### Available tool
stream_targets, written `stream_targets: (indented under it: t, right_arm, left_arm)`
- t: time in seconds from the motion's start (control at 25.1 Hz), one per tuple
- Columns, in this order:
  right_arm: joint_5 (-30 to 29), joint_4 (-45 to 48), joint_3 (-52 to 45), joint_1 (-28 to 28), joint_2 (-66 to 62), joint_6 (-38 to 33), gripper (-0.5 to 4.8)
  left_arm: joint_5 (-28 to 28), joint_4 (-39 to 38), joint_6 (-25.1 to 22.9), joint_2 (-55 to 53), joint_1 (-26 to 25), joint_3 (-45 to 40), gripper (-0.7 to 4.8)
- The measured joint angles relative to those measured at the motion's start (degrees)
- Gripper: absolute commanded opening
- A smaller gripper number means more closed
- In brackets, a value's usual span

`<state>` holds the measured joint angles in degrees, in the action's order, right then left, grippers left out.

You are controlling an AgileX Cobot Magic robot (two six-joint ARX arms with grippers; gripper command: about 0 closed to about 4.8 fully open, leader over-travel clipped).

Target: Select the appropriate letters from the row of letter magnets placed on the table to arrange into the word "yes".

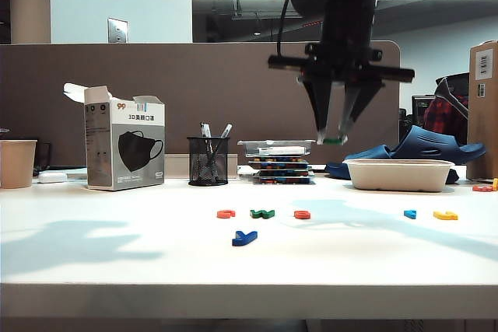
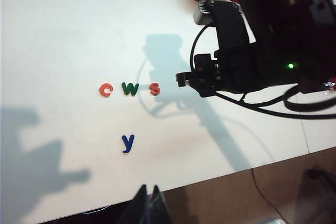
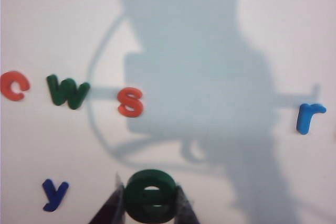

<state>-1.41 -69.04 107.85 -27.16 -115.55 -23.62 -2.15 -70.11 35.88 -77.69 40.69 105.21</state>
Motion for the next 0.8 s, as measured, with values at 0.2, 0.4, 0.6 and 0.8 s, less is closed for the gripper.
stream_targets:
  t: [0.2, 0.4, 0.6, 0.8]
  right_arm:
    - [0.31, -1.49, -0.15, -1.42, 2.03, -1.64, 0.89]
    - [1.44, -2.38, -0.57, -4.09, 2.34, -3.08, 0.89]
    - [1.4, -2.19, -3.17, -6.86, 2.4, -4.72, 0.89]
    - [1.31, -0.39, -7.04, -8.59, 2.4, -5.97, 0.89]
  left_arm:
    - [0.0, 0.02, -0.02, 0.0, 0.0, 0.0, -0.05]
    - [0.0, 0.02, -0.02, 0.0, 0.0, 0.0, -0.05]
    - [0.0, 0.02, -0.02, 0.0, -0.02, 0.0, -0.05]
    - [0.0, 0.02, 0.0, 0.0, 0.0, 0.0, -0.05]
